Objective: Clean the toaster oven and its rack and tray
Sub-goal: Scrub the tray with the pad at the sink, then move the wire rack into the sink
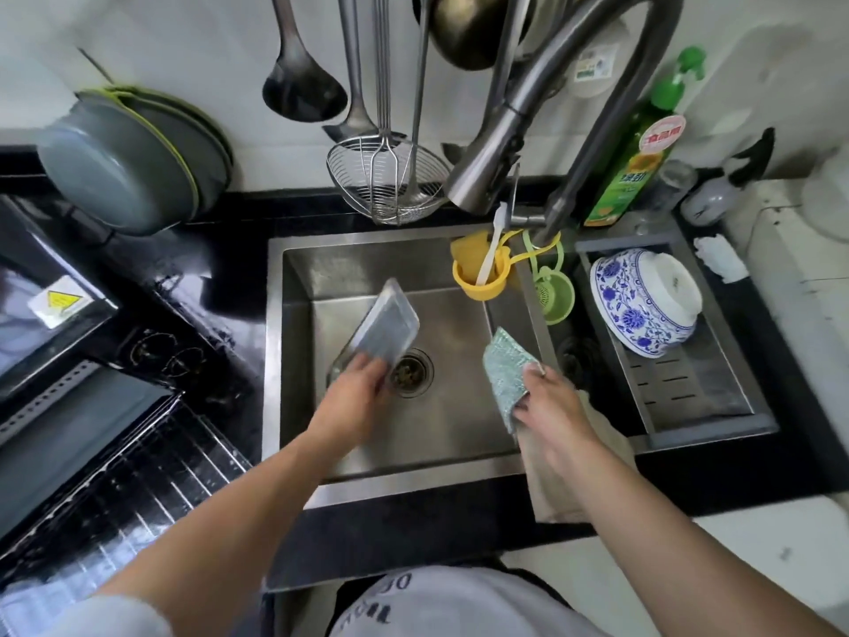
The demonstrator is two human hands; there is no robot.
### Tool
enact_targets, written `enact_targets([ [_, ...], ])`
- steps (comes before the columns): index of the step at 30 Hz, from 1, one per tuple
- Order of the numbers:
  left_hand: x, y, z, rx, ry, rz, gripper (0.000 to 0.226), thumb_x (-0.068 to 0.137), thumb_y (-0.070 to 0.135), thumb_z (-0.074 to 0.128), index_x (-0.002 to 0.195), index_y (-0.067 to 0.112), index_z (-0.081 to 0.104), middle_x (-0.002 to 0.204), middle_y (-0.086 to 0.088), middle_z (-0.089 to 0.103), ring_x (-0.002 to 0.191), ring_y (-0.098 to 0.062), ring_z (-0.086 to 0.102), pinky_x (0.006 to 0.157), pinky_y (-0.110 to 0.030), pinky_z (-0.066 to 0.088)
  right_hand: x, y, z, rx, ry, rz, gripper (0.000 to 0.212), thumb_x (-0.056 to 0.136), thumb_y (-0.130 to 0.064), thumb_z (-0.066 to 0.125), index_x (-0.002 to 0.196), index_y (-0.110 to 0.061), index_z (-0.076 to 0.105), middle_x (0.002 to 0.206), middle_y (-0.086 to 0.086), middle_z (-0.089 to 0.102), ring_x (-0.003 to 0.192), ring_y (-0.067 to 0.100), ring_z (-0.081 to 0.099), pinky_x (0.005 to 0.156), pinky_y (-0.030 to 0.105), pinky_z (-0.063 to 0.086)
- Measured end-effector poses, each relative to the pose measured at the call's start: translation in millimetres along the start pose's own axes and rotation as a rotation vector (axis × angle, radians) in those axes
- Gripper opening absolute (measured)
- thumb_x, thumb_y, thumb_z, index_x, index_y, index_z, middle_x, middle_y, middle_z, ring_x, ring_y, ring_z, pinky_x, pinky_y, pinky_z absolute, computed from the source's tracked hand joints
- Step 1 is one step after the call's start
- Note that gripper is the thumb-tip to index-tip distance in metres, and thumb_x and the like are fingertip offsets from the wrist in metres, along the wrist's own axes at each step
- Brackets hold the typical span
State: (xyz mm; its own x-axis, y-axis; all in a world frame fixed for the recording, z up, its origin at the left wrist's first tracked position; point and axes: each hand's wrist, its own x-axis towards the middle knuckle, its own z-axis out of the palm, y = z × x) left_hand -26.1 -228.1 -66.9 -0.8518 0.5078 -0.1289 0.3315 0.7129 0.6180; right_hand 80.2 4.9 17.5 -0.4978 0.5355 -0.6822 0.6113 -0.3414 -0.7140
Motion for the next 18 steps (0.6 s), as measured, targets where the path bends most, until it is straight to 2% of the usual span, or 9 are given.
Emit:
enact_targets([
  [2, 11, -11, 15, 0.323, -0.268, 0.094, 0.025, 0.103, 0.023, 0.053, 0.126, 0.02, 0.058, 0.121, -0.011, 0.053, 0.111, -0.037, 0.059, 0.089, -0.044, 0.051, -5, -5, -3, -0.022, -0.022, -0.048, 0.02, 0.106, -0.023, 0.042, 0.109, -0.019, 0.062, 0.108, 0.011, 0.071, 0.101, 0.024, 0.07, 0.096, 0.044, 0.054],
  [4, 22, -17, 33, 0.566, -0.461, 0.108, 0.036, 0.105, 0.023, 0.048, 0.141, 0.025, 0.048, 0.133, -0.011, 0.046, 0.124, -0.035, 0.051, 0.094, -0.047, 0.051, -3, -4, -4, -0.107, -0.047, -0.083, 0.024, 0.107, -0.027, 0.041, 0.101, -0.022, 0.064, 0.106, 0.007, 0.072, 0.1, 0.021, 0.071, 0.096, 0.043, 0.054],
  [7, 32, -22, 67, 0.734, -0.567, 0.157, 0.039, 0.106, 0.015, 0.041, 0.144, 0.019, 0.048, 0.138, -0.016, 0.047, 0.124, -0.037, 0.052, 0.089, -0.047, 0.055, -2, -1, -3, -0.216, -0.06, -0.118, 0.028, 0.105, -0.036, 0.044, 0.094, -0.028, 0.068, 0.1, 0.002, 0.074, 0.098, 0.019, 0.071, 0.097, 0.047, 0.053],
  [9, 35, -28, 89, 0.766, -0.618, 0.114, 0.038, 0.107, 0.012, 0.038, 0.143, 0.016, 0.051, 0.138, -0.019, 0.049, 0.125, -0.039, 0.053, 0.088, -0.048, 0.057, 0, -1, 0, -0.23, -0.07, -0.118, 0.028, 0.104, -0.038, 0.044, 0.094, -0.028, 0.069, 0.1, 0.001, 0.074, 0.098, 0.019, 0.071, 0.097, 0.048, 0.053],
  [13, 40, -26, 108, 0.713, -0.625, -0.035, 0.037, 0.105, 0.009, 0.043, 0.141, 0.014, 0.052, 0.139, -0.016, 0.052, 0.129, -0.036, 0.053, 0.095, -0.048, 0.055, 0, -4, 9, -0.187, -0.098, -0.115, 0.025, 0.106, -0.032, 0.043, 0.098, -0.026, 0.066, 0.104, 0.002, 0.073, 0.099, 0.017, 0.071, 0.094, 0.039, 0.055],
  [15, 37, -12, 105, 0.579, -0.575, -0.163, 0.036, 0.104, 0.01, 0.044, 0.14, 0.014, 0.051, 0.14, -0.015, 0.054, 0.131, -0.035, 0.052, 0.098, -0.046, 0.051, -4, -7, 10, -0.165, -0.113, -0.111, 0.022, 0.106, -0.03, 0.043, 0.101, -0.026, 0.064, 0.106, 0.002, 0.073, 0.098, 0.015, 0.071, 0.085, 0.031, 0.058],
  [17, 27, 10, 90, 0.259, -0.463, -0.364, 0.032, 0.106, 0.02, 0.046, 0.136, 0.014, 0.054, 0.135, -0.013, 0.06, 0.125, -0.035, 0.057, 0.098, -0.042, 0.049, -9, -13, 11, -0.094, -0.132, -0.084, 0.021, 0.106, -0.025, 0.043, 0.105, -0.023, 0.064, 0.106, 0.002, 0.073, 0.097, 0.015, 0.072, 0.075, 0.024, 0.058],
  [18, 19, 24, 77, 0.004, -0.371, -0.487, 0.03, 0.106, 0.023, 0.049, 0.132, 0.013, 0.059, 0.129, -0.012, 0.065, 0.12, -0.034, 0.061, 0.095, -0.038, 0.05, -12, -16, 12, -0.056, -0.145, -0.069, 0.02, 0.106, -0.024, 0.044, 0.109, -0.022, 0.064, 0.108, 0.004, 0.073, 0.099, 0.018, 0.071, 0.075, 0.025, 0.056],
])
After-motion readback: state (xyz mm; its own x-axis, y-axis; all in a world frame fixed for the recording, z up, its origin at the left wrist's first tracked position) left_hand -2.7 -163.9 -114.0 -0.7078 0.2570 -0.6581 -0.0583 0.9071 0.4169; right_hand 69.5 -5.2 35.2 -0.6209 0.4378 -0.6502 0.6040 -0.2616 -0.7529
